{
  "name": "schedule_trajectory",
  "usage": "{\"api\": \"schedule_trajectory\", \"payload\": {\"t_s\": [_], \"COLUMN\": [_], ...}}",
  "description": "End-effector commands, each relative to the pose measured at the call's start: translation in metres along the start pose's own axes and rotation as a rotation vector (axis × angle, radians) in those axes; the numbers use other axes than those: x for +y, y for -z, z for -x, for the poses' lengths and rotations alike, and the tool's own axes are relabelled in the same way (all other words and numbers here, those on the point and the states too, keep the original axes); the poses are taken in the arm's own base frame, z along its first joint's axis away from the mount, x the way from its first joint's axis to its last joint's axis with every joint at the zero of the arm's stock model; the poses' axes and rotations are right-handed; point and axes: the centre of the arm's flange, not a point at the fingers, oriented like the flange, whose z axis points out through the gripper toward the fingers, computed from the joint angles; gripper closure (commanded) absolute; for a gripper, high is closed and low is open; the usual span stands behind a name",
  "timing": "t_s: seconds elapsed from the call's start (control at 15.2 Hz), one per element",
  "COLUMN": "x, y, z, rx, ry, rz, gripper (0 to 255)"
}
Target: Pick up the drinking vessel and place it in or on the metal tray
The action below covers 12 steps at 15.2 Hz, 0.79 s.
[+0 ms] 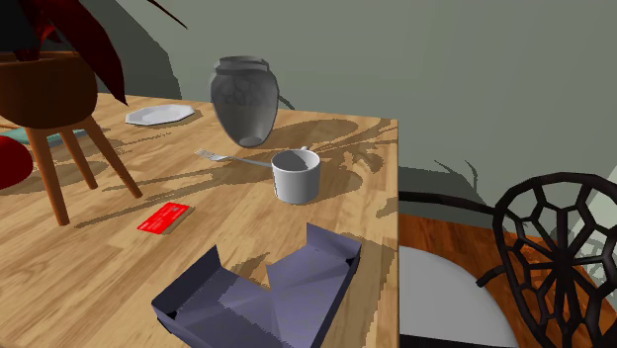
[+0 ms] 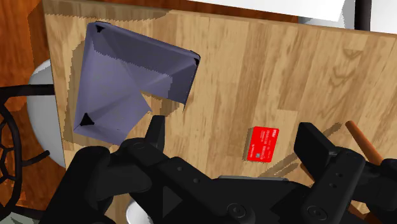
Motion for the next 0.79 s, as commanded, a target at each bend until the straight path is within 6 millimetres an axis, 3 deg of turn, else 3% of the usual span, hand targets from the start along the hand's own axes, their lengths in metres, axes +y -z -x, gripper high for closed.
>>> {"api": "schedule_trajectory", "payload": {"t_s": [0.0, 0.73], "x": [0.0, 0.021], "y": [0.0, -0.084], "z": [0.0, -0.118], "rx": [0.0, -0.008], "ry": [0.0, 0.036], "rz": [0.0, 0.0], "gripper": [0, 0]}}
